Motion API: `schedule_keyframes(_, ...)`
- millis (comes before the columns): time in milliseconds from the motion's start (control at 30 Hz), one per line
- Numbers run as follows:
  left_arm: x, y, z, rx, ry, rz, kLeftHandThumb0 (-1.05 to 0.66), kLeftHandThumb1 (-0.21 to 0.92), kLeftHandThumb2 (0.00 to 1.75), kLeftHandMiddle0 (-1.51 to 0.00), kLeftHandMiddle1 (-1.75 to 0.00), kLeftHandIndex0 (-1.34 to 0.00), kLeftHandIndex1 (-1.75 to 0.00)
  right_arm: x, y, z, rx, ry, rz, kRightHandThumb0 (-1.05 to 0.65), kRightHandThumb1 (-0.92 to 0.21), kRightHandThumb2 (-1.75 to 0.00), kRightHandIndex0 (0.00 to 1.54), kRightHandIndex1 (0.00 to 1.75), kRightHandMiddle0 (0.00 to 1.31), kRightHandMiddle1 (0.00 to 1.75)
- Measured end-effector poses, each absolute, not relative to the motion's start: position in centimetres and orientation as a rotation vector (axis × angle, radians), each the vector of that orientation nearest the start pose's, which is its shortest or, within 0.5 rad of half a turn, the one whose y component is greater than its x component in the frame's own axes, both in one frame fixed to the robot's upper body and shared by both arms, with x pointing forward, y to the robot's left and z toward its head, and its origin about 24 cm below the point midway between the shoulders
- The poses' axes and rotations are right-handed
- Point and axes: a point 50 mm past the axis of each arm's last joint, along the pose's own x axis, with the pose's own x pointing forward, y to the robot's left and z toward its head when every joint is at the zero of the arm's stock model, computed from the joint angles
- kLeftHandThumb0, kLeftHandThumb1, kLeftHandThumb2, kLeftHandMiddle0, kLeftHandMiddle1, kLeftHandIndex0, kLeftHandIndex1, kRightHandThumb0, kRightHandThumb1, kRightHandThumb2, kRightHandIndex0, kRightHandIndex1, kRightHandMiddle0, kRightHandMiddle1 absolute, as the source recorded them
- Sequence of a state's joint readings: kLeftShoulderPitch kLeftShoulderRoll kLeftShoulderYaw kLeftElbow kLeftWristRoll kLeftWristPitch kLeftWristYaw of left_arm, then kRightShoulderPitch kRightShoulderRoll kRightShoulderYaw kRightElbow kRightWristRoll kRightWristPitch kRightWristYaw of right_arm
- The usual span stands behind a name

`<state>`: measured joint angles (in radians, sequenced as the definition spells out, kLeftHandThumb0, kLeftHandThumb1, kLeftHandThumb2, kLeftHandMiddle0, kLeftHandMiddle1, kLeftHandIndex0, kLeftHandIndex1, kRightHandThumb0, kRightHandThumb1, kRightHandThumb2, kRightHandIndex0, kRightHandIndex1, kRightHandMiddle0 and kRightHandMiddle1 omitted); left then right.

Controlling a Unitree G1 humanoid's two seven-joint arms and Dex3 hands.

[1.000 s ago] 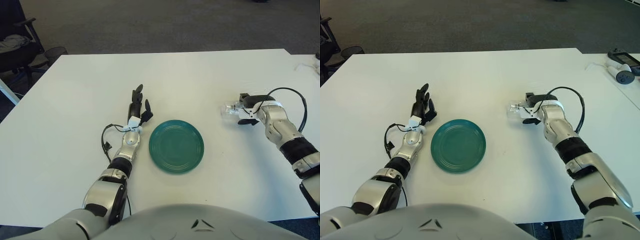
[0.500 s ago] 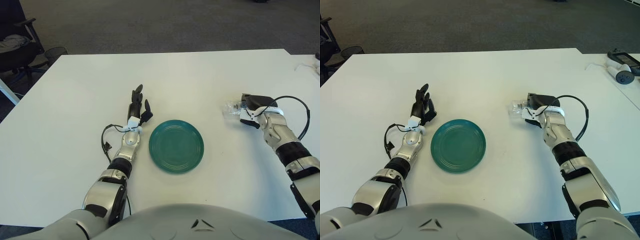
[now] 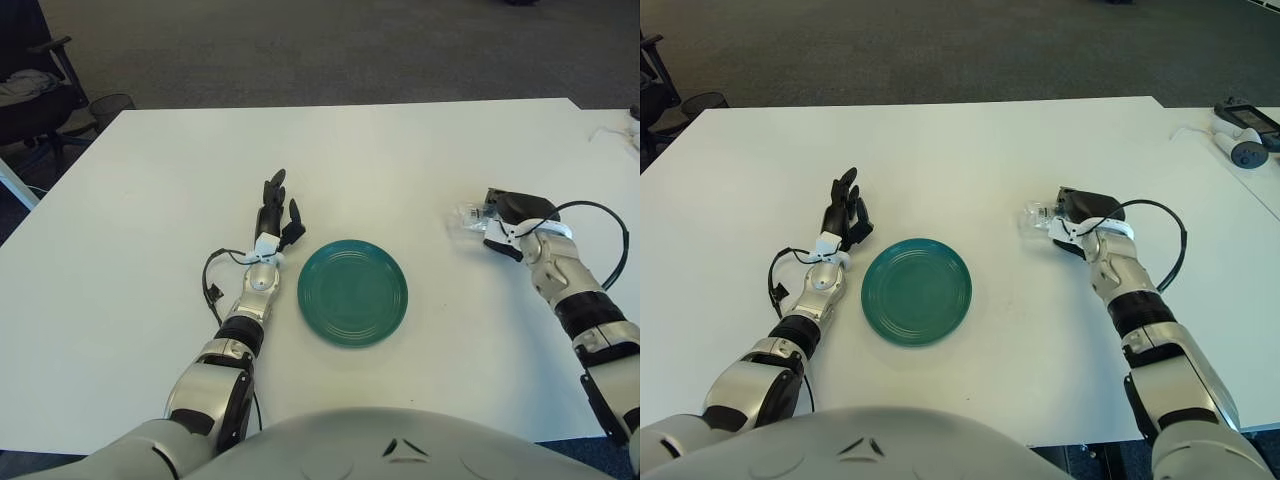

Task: Put the bottle into the plate.

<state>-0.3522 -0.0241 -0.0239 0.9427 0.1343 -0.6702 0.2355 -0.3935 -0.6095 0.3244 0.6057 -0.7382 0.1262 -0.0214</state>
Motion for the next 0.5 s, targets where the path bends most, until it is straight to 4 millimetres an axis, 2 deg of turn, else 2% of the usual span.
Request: schedule_keyframes(500, 28.66, 11.73, -1.21, 0.095, -0.083, 0.027, -0.79, 0.92, 0.99, -0.31, -0.01, 0.00, -0.58, 30.99, -27.06, 3.06, -1.433, 0.331, 0.063, 0.00, 0.02, -1.68, 0.88, 1.67, 0.64, 1.75)
